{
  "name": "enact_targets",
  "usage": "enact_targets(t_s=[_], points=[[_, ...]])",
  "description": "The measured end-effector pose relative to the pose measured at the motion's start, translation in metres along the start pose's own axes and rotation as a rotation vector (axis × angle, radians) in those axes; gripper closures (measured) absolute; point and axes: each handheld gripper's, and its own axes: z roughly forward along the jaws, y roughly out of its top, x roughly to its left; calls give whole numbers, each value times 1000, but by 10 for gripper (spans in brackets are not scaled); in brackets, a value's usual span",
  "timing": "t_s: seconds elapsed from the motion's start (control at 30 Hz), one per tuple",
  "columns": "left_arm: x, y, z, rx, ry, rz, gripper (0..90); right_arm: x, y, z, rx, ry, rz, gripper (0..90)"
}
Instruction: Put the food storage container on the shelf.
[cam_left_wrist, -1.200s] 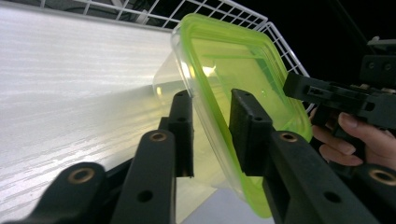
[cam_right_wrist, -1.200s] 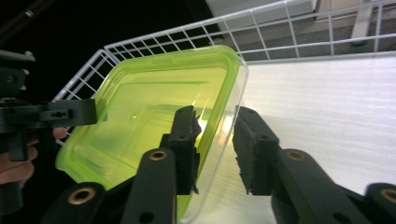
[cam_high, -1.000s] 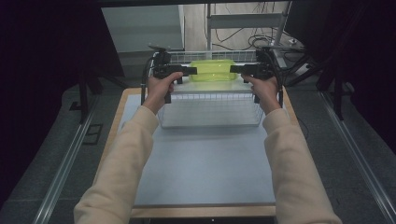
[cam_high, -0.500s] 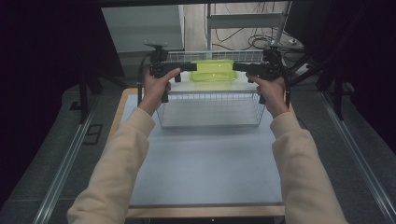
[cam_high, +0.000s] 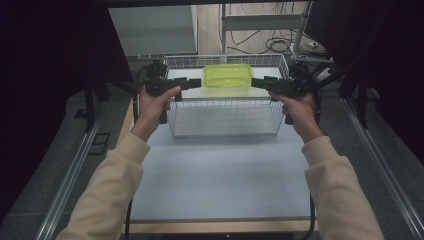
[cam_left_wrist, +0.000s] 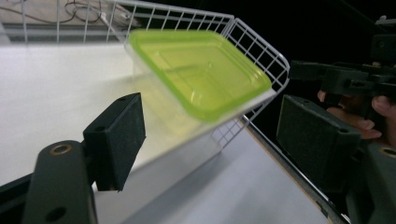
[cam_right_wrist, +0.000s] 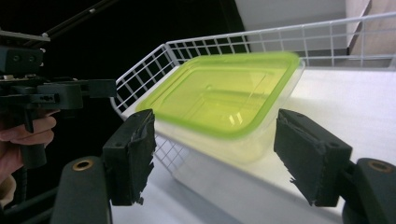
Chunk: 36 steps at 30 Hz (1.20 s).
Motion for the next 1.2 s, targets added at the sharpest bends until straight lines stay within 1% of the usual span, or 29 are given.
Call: enact_targets(t_s=[0.03, 0.07, 0.13, 0.2, 0.3, 0.37, 0.43, 0.5, 0.57, 0.63, 0.67, 0.7, 0.8, 0.9, 0.97, 1.07, 1.17, 1.2], points=[[-2, -4, -2, 1, -5, 5, 238, 1, -3, -2, -3, 5, -3, 285], [-5, -10, -6, 8, -6, 27, 238, 2, -6, -4, -5, 10, -9, 283], [-10, -20, -11, 11, 11, 59, 238, 4, -13, -10, -6, 30, -23, 279], [-13, -31, -16, 19, 2, 82, 237, 7, -21, -16, -4, 47, -45, 272], [-14, -49, -23, 20, -19, 90, 236, 14, -38, -25, 13, 61, -88, 268], [-14, -64, -29, 9, -27, 96, 238, 16, -49, -30, 16, 67, -102, 268], [-14, -78, -31, 21, -26, 109, 242, 17, -61, -34, 22, 83, -107, 268], [-14, -92, -33, 28, -35, 115, 241, 18, -73, -37, 31, 84, -125, 267], [-14, -105, -35, 36, -46, 106, 241, 18, -85, -40, 42, 77, -147, 267], [-14, -117, -36, 43, -52, 108, 241, 18, -98, -43, 51, 80, -154, 267], [-15, -127, -36, 50, -49, 119, 241, 18, -103, -45, 51, 82, -155, 266], [-16, -133, -37, 58, -46, 127, 241, 18, -113, -47, 58, 86, -160, 266], [-17, -151, -38, 74, -34, 153, 240, 18, -132, -51, 78, 88, -174, 267], [-18, -170, -39, 96, -37, 161, 240, 17, -153, -54, 103, 91, -173, 265], [-17, -180, -39, 105, -34, 158, 240, 16, -169, -55, 118, 90, -171, 263], [-15, -198, -39, 119, -9, 176, 236, 16, -185, -56, 139, 94, -171, 260], [-10, -210, -38, 151, 4, 166, 236, 17, -200, -54, 160, 96, -183, 257], [-9, -213, -37, 152, 9, 163, 236, 17, -205, -53, 167, 96, -188, 257]])
